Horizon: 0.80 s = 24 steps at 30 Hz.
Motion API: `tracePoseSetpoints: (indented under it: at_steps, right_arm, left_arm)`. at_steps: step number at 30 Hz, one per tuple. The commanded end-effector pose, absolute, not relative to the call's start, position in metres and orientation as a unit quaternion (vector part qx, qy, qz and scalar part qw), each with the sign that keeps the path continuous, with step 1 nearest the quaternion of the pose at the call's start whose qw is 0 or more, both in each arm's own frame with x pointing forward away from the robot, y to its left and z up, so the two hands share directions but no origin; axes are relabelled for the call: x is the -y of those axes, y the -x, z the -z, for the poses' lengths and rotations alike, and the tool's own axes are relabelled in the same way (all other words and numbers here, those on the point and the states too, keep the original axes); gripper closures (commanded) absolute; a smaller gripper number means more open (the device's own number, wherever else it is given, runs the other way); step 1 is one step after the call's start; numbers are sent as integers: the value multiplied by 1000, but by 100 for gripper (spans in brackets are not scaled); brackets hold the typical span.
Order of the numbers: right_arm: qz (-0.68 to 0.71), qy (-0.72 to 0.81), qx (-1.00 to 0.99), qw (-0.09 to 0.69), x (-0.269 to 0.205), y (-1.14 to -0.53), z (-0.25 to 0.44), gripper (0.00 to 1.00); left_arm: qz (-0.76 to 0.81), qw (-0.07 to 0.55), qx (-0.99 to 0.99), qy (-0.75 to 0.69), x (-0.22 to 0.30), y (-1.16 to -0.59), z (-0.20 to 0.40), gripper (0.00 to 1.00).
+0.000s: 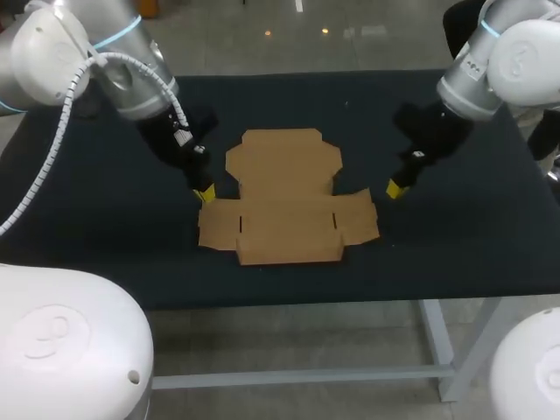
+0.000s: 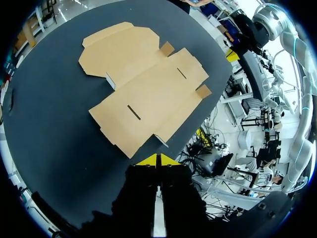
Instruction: Assemble the packaging by folding the flat box into shape, placing the metal phone stand inside, and closing the box properly
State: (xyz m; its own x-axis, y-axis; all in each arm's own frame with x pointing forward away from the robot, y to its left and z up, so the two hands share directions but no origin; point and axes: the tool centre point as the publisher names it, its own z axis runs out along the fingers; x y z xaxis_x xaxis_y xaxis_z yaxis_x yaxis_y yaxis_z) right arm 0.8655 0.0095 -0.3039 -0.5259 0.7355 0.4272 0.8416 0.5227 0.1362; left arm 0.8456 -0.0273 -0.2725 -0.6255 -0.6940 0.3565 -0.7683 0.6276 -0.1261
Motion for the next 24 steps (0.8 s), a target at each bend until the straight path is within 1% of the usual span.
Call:
tracePoseSetpoints:
  at_steps: [1, 9, 12, 20, 24]
  right_arm:
    - [171, 455, 859, 159, -6, -860, 303, 100]
    - [162, 459, 861, 150, 0, -853, 298, 100]
    - [165, 444, 867, 157, 4, -848, 298, 100]
    - [159, 420, 879, 162, 14, -836, 297, 100]
    - [159, 397, 889, 162, 16, -830, 296, 100]
  left_arm:
    - [-139, 129, 891, -412, 26, -837, 268, 100]
    - [-128, 126, 902, -392, 23, -825, 263, 100]
    - [-125, 128, 905, -385, 19, -819, 262, 100]
    - [-124, 154, 919, -342, 11, -807, 261, 100]
    - [-120, 152, 922, -337, 11, -804, 261, 100]
